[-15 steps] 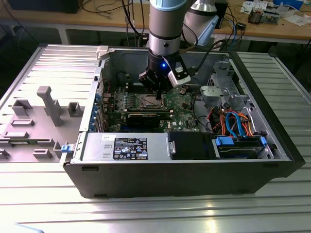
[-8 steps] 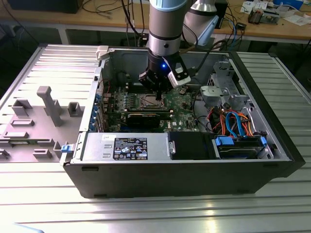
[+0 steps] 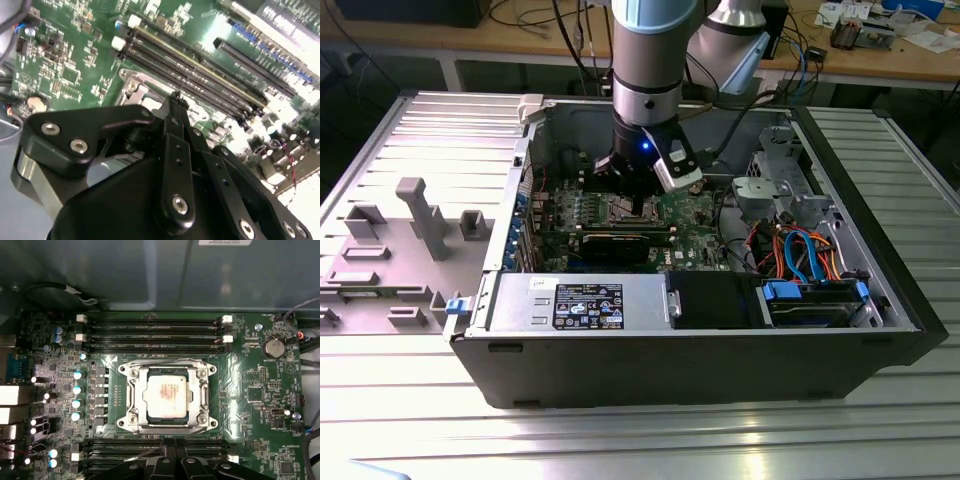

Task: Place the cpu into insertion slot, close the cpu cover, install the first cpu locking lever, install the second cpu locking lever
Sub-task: 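Install the second cpu locking lever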

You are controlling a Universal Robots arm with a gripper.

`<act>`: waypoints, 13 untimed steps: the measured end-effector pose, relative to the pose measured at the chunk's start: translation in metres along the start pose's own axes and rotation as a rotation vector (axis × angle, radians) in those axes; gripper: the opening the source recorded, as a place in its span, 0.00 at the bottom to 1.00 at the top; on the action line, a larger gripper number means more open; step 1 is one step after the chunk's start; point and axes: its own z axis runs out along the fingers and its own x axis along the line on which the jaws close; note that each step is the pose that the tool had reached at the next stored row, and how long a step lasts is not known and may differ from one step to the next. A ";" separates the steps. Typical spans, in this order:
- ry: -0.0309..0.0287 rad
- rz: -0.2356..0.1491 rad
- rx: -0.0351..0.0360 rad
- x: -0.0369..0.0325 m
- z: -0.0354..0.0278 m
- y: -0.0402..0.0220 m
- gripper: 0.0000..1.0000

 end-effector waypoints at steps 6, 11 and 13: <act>-0.0001 0.000 -0.0158 0.0005 0.0004 -0.0033 0.11; -0.0001 0.000 -0.0177 0.0006 0.0004 -0.0033 0.11; -0.0001 0.000 -0.0184 0.0006 0.0004 -0.0033 0.11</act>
